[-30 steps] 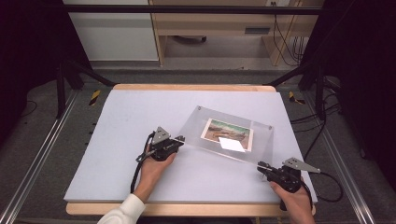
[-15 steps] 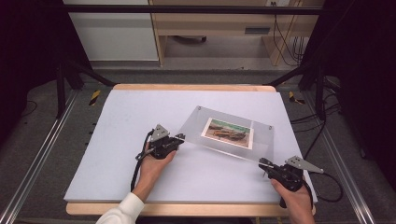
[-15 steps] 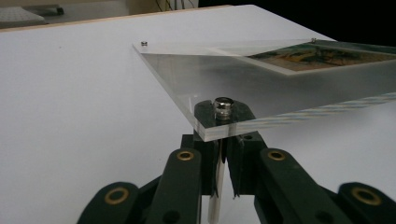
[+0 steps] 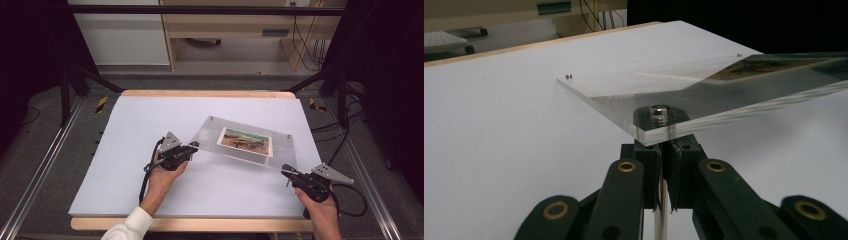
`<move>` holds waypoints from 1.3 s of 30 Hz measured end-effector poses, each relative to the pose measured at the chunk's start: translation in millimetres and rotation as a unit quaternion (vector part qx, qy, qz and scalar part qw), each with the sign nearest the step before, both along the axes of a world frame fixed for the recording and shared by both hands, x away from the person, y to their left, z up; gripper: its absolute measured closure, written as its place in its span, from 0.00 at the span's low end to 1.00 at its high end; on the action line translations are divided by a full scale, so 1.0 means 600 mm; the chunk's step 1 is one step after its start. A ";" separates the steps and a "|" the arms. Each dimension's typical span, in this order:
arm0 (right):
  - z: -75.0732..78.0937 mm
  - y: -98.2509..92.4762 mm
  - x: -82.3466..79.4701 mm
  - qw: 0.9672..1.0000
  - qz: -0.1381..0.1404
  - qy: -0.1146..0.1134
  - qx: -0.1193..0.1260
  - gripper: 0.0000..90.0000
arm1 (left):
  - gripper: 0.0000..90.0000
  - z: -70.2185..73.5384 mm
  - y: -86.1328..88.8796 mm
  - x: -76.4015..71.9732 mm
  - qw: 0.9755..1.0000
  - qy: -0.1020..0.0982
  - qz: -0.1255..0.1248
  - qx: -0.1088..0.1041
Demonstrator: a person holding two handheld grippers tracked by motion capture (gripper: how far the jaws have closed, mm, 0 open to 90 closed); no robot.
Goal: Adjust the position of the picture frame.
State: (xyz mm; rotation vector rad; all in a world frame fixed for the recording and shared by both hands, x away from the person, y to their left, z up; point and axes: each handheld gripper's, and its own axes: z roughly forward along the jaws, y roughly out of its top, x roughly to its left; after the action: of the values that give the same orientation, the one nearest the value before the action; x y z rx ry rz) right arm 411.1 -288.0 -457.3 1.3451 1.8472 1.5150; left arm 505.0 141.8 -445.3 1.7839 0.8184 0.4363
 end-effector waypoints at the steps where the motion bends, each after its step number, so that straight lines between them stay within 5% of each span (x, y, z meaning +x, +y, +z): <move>1: 0.003 0.000 0.001 1.000 0.001 -0.001 0.000 0.94 | 0.94 0.003 0.001 -0.003 1.000 0.001 0.002 -0.004; 8: 0.022 0.004 0.011 1.000 0.020 -0.009 -0.005 0.93 | 0.93 0.028 0.017 -0.020 1.000 -0.016 0.019 -0.010; 26: 0.058 0.075 0.069 0.998 0.068 -0.018 0.001 0.93 | 0.93 0.061 0.099 -0.050 0.996 -0.044 0.068 -0.021; 39: 0.067 0.124 0.114 0.996 0.089 -0.020 0.003 0.93 | 0.92 0.051 0.143 -0.042 0.993 -0.060 0.101 -0.028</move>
State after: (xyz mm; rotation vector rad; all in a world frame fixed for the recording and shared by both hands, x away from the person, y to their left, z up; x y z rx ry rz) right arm 479.6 -213.6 -417.1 1.1695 1.9837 1.6224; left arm 479.7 227.8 -414.4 1.6138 0.9204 0.6413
